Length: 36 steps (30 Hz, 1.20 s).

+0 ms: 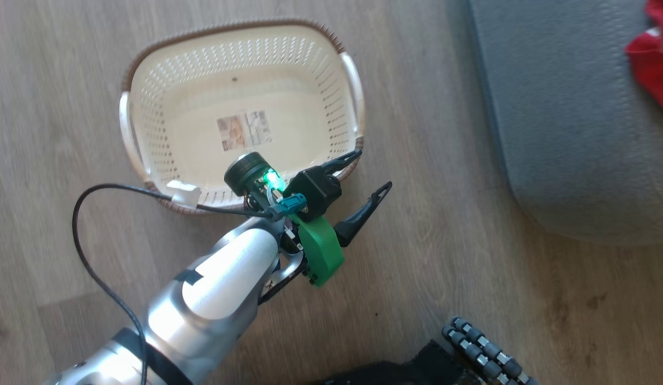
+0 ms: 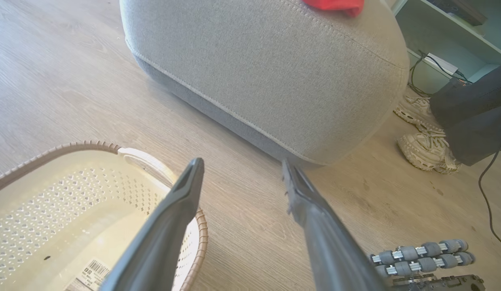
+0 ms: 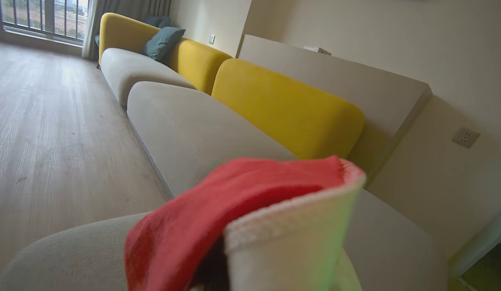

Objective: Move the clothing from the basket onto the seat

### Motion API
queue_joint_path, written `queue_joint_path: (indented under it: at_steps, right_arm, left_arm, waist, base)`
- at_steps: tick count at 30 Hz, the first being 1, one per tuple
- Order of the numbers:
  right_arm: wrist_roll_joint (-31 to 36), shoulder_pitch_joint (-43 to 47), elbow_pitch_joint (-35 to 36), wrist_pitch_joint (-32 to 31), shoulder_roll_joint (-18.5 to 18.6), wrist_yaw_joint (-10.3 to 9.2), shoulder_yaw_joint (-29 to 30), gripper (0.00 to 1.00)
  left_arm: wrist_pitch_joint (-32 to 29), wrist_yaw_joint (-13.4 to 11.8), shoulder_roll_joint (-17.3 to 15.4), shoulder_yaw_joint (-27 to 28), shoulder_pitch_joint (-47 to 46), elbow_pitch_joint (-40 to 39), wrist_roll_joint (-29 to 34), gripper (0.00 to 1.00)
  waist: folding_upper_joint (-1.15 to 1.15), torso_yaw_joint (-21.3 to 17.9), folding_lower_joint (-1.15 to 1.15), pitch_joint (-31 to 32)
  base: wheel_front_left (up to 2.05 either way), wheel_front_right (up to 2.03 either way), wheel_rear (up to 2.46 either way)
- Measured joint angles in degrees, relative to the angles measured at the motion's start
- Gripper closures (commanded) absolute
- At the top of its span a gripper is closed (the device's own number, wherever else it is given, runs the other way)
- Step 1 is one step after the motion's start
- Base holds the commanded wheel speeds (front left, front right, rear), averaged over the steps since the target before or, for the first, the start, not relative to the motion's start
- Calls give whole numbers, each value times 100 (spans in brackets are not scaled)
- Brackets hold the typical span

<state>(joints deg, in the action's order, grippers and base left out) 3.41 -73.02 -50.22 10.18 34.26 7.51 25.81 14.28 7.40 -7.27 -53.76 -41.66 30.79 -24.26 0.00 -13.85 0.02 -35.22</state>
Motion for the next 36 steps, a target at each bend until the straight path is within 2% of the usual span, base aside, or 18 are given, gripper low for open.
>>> queue_joint_path:
  at_steps: [6, 7, 9, 10, 11, 16, 26, 36]
  right_arm:
    - [86, 462, -773, 154, -214, 0, 235, 100]
    - [70, 537, -893, 191, -247, 0, 232, 96]
    - [36, 673, -1105, 265, -285, 0, 218, 59]
    - [-4, 729, -1205, 303, -290, 0, 192, 24]
    - [-54, 792, -1285, 338, -294, 0, 149, 0]
    - [-427, 1113, -1441, 405, -435, 0, -260, 0]
    - [-1521, 2755, 41, 430, -759, 0, -915, 0]
    - [-1785, 4029, 1319, 430, -1152, 0, -1303, 0]
  left_arm:
    - [0, 0, -48, 33, -32, -2, 15, 0]
    - [0, 0, -48, 37, -32, -2, 21, 0]
    - [0, 0, -46, 51, -35, -2, 23, 0]
    - [0, 0, -45, 57, -37, -1, 24, 0]
    - [0, 0, -42, 66, -40, 0, 36, 0]
    - [0, 0, -35, 143, -76, 5, 55, 0]
    - [0, 0, 9, 494, -36, 15, 56, 0]
    - [0, 0, 169, 1183, 580, -10, 64, 0]
  waist:
    - [0, 171, -1, -276]
    - [0, 174, -1, -287]
    - [0, 167, -1, -293]
    - [0, 162, -1, -294]
    - [0, 156, -1, -292]
    - [0, 127, -1, -237]
    - [0, 167, -2, 142]
    - [0, 422, -2, 841]
  base:
    - [0, 0, 0]
    - [0, 0, 0]
    - [0, 0, 0]
    - [0, 0, 0]
    - [0, 0, 0]
    - [0, 0, 0]
    - [0, 0, 0]
    - [0, 0, 0]
